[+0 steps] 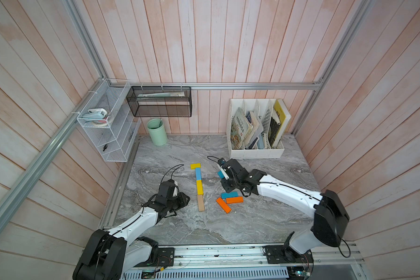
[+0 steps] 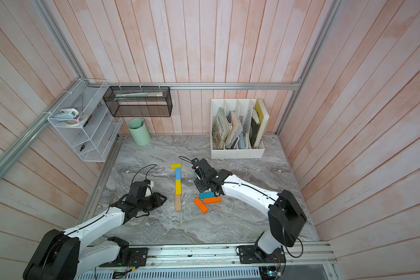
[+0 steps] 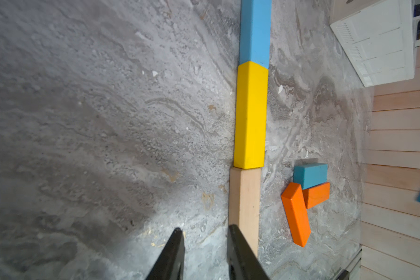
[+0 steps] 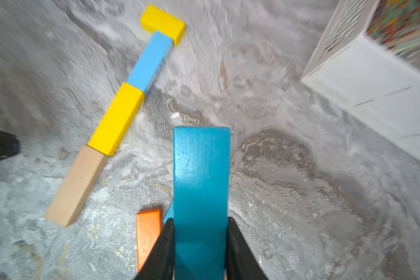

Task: Assemble a giraffe with building blocks
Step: Move the building block to the center of the board.

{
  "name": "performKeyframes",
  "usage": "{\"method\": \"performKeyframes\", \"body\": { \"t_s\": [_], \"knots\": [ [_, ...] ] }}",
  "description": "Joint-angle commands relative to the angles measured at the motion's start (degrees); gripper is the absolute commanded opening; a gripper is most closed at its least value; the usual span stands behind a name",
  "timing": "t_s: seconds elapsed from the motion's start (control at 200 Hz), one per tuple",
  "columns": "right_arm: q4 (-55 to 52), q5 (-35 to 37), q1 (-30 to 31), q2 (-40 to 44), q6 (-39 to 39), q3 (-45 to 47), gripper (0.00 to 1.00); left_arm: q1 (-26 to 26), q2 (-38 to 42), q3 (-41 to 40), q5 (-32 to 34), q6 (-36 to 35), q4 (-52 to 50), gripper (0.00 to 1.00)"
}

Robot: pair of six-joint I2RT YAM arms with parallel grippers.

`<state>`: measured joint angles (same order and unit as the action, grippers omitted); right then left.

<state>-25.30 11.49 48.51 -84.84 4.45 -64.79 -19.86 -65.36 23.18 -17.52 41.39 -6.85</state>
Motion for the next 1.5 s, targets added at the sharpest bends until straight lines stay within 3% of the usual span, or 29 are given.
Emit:
{"method": "performKeyframes", "body": {
  "t_s": [0.0,0.045,0.14,0.235,0.49,0.82,1.17,1.37,1.495],
  "knots": [
    [7.4,-1.8,-0.2,5.1,-18.6,5.5,0.00,0.3,1.2,2.0,0.8,-2.1,-0.8,0.35],
    [10.0,-5.3,0.0,7.1,-24.7,8.0,0.00,0.3,1.2,2.3,1.1,-2.4,-0.9,0.34],
    [10.6,-21.2,0.0,10.6,-37.5,11.9,0.00,0.4,1.1,2.5,1.3,-2.5,-1.4,0.34],
    [9.5,-30.2,-0.6,11.4,-40.0,12.9,0.00,0.4,1.4,2.8,1.4,-2.5,-1.8,0.34],
    [-7.3,-39.5,0.2,3.8,-47.3,7.1,0.00,0.4,1.3,2.4,1.6,-2.0,-1.0,0.34],
    [-5.1,-41.5,0.5,-3.4,-46.8,10.0,0.00,0.4,1.1,2.2,1.5,-1.8,-0.8,0.33],
    [-3.2,-32.5,-0.6,-7.0,-43.3,12.2,0.00,0.3,1.4,2.4,1.6,-1.9,-1.2,0.33],
    [1.0,-40.0,-0.1,-5.2,-42.2,12.2,0.00,0.4,1.3,2.1,1.5,-1.9,-0.8,0.33],
    [1.3,-38.9,-0.2,-7.3,-41.5,11.3,0.00,0.4,1.3,2.4,1.2,-1.8,-0.9,0.33]
  ]
}}
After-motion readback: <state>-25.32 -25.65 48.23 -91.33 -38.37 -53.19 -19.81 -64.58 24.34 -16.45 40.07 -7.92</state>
